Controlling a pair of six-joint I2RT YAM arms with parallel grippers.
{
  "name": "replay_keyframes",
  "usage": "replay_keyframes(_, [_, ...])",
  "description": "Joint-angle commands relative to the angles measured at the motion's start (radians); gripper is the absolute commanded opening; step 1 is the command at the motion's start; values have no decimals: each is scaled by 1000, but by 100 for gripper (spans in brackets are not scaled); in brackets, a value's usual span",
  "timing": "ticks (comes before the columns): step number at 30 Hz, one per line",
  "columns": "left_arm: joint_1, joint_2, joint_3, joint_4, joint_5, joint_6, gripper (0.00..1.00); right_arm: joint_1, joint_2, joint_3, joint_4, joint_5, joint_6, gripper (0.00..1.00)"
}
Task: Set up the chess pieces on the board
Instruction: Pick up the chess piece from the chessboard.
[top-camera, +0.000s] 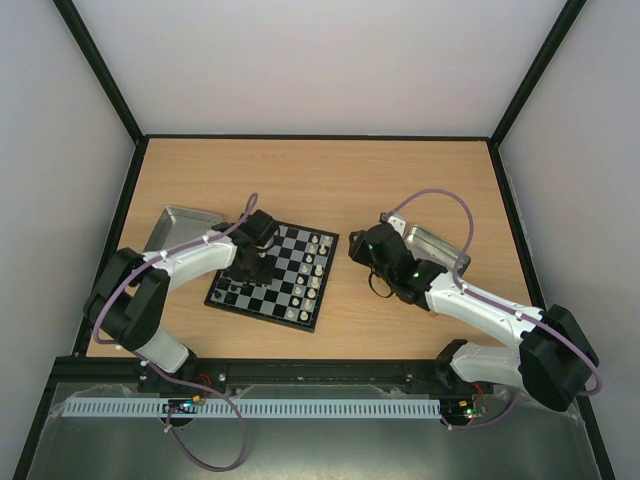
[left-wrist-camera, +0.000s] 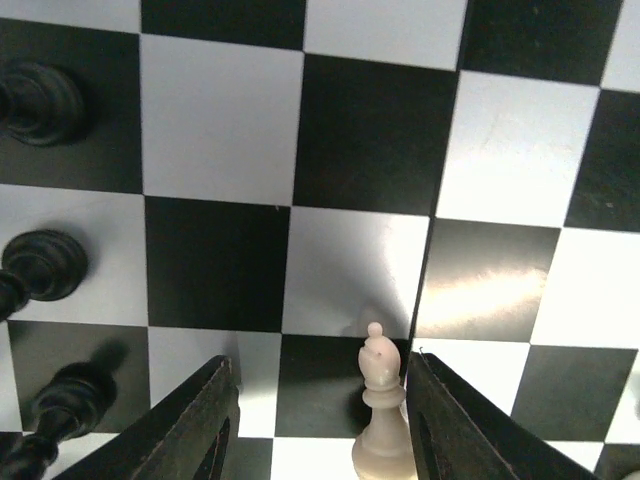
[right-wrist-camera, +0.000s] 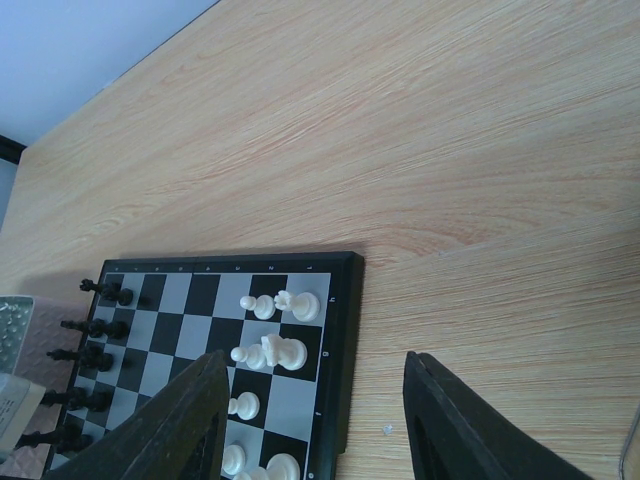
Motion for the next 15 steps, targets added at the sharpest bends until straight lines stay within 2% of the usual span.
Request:
replay_keyframes(1, [-15,-31,0,-45,58,24,49,-3,13,33,3,12,13,47])
replay_keyframes(15, [-46,-20,3,-73,58,18,42,-3,13,28,-2,15,20,47])
